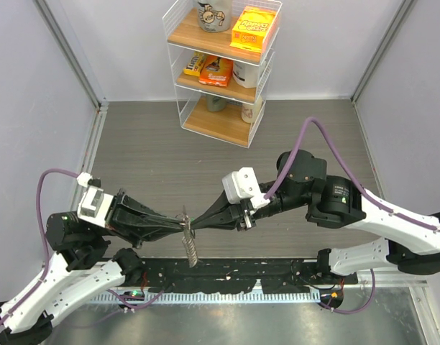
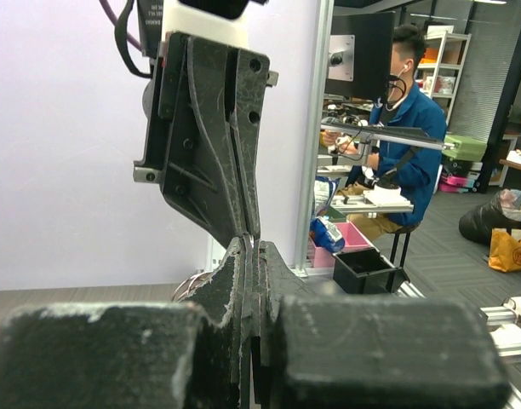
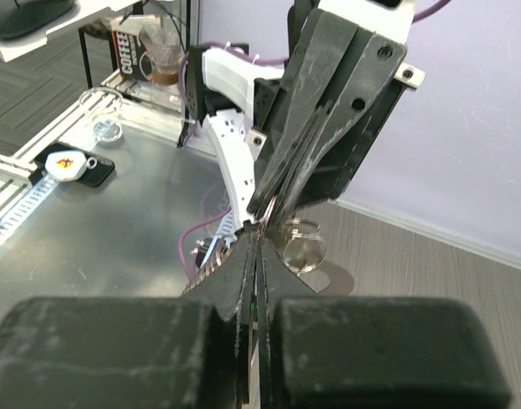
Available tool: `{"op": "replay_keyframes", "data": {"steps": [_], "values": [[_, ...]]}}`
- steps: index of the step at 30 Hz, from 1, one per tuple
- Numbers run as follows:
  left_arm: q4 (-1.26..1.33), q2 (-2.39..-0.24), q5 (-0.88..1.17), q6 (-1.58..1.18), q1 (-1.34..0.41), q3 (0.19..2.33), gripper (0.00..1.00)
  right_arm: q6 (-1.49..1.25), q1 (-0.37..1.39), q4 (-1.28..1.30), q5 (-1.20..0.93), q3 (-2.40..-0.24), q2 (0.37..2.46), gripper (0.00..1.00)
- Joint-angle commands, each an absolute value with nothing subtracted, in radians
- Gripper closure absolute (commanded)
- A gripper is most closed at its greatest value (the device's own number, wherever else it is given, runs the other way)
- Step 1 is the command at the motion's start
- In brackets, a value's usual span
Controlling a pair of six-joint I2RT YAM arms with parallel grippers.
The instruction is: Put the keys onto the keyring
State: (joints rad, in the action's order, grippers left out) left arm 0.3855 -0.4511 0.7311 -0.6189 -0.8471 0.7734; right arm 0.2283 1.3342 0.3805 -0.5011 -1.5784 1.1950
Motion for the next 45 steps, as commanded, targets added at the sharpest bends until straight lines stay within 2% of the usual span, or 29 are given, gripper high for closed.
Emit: {"op": "replay_keyframes", "data": {"steps": [1, 6, 10, 12, 14, 17, 25, 45], "values": [[0.463, -0.434, 0.689, -0.618, -0.85, 0.784, 1.0, 0.203, 1.342, 0.29, -0.525, -1.519, 1.149, 0.95], [0.472, -0.436, 0.683, -0.62, -0.848, 0.785, 1.0, 0.192, 1.342, 0.212, -0.515, -1.437, 1.118, 0.94], [0.479, -0.443, 0.678, -0.624, -0.848, 0.787, 1.0, 0.186, 1.344, 0.19, -0.503, -1.408, 1.117, 0.87], [0.482, -0.446, 0.678, -0.624, -0.85, 0.787, 1.0, 0.187, 1.345, 0.19, -0.482, -1.408, 1.114, 0.73], [0.482, -0.448, 0.678, -0.624, -0.85, 0.787, 1.0, 0.19, 1.344, 0.189, -0.46, -1.408, 1.101, 0.65], [0.482, -0.446, 0.678, -0.626, -0.848, 0.784, 1.0, 0.199, 1.344, 0.187, -0.433, -1.416, 1.088, 0.6], [0.5, -0.442, 0.678, -0.637, -0.848, 0.775, 1.0, 0.193, 1.344, 0.203, -0.413, -1.463, 1.114, 0.59], [0.509, -0.431, 0.677, -0.64, -0.848, 0.761, 1.0, 0.138, 1.345, 0.15, -0.442, -1.503, 1.167, 0.65]]}}
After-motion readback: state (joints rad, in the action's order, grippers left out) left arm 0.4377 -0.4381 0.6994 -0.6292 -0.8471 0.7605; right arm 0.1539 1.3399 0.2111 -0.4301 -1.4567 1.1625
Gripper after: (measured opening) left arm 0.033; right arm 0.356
